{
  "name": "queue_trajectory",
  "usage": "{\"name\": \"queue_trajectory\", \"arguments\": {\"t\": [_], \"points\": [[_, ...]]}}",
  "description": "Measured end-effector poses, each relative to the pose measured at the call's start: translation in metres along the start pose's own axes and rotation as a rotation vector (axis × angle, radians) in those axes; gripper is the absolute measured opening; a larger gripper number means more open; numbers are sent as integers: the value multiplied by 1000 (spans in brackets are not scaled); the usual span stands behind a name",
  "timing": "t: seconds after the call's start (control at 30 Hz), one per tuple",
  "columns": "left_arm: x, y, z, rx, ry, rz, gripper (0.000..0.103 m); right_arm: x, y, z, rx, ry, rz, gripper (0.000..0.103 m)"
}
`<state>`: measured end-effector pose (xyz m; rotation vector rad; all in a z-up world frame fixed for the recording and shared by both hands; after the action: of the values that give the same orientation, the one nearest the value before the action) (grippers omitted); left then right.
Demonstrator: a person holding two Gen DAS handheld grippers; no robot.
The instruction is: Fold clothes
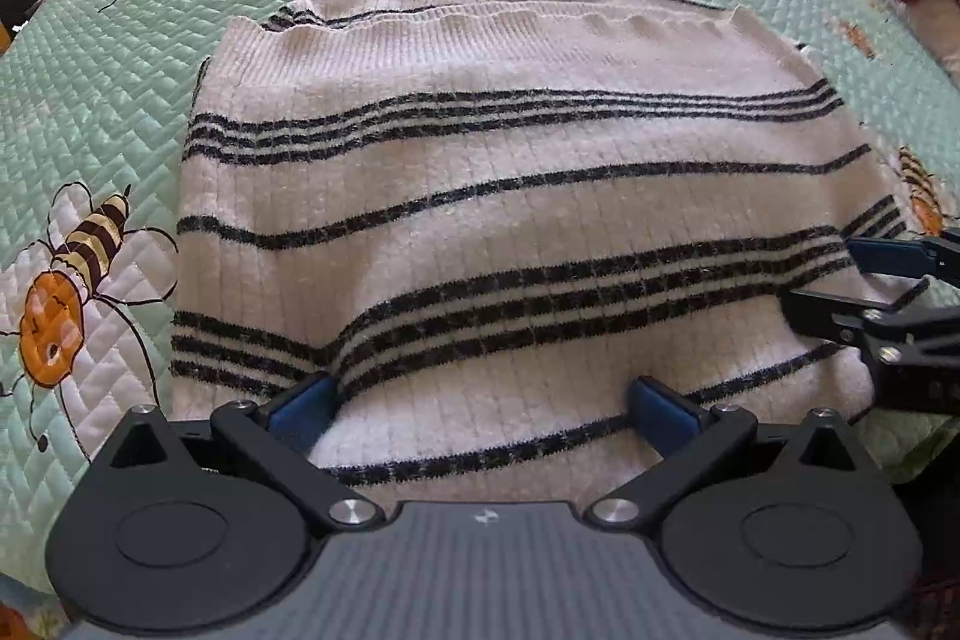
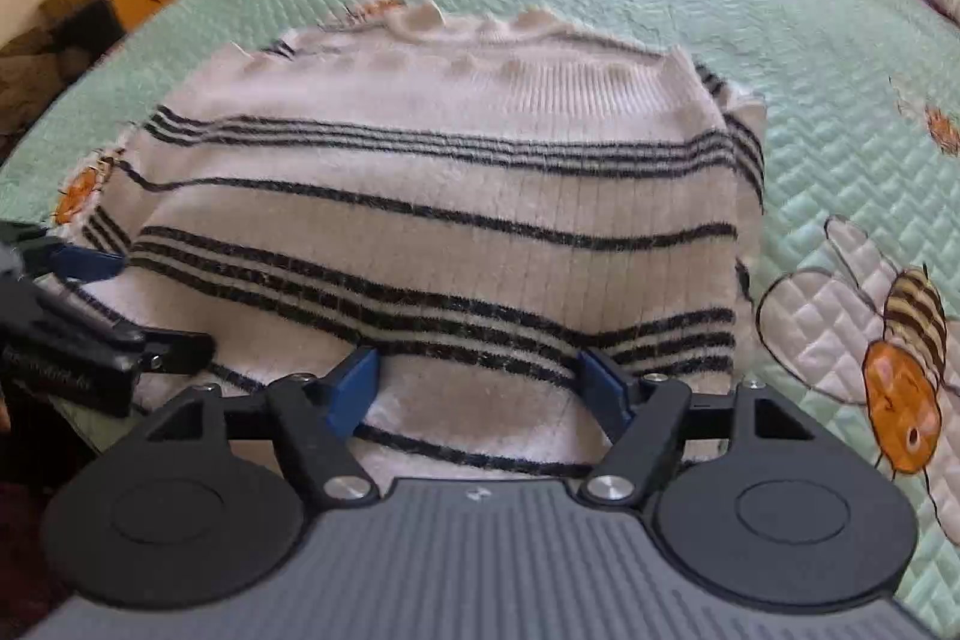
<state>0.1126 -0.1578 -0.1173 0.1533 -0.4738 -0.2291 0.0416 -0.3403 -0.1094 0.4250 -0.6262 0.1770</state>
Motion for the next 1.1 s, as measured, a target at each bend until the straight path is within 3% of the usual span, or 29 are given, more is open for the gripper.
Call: {"name": "queue_trajectory", "arguments": {"t": [0.2, 0.3, 0.4, 0.53, 0.63, 1.1], "points": [[6, 0, 4, 27, 38, 11, 102, 1, 0, 3, -4, 3, 13, 74], [15, 0, 20, 55, 4, 38, 97, 3, 3, 2, -13, 17, 31, 76], [23, -10, 33, 30, -52, 30, 98, 4, 3, 2, -5, 33, 37, 81], [12, -27, 8, 34, 26, -14, 101, 5, 5, 1, 8, 53, 41, 86], [10, -31, 1, 45, 26, -22, 102, 4, 7, 1, 23, 68, 42, 91], [9, -28, 1, 31, 41, -41, 102, 18, 9, 6, -27, 58, 79, 92]]}}
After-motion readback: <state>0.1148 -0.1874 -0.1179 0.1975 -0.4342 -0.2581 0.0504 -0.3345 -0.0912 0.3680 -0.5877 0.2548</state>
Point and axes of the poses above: each gripper's, at about its wrist camera, not at the fingertips, and z roughly against the way its jaws point, y to its left, x to its top, the point moved 6 cm from there along -z, roughly the way its jaws point, and after that the axes turned 15 degrees about x, right-handed, at the moved point
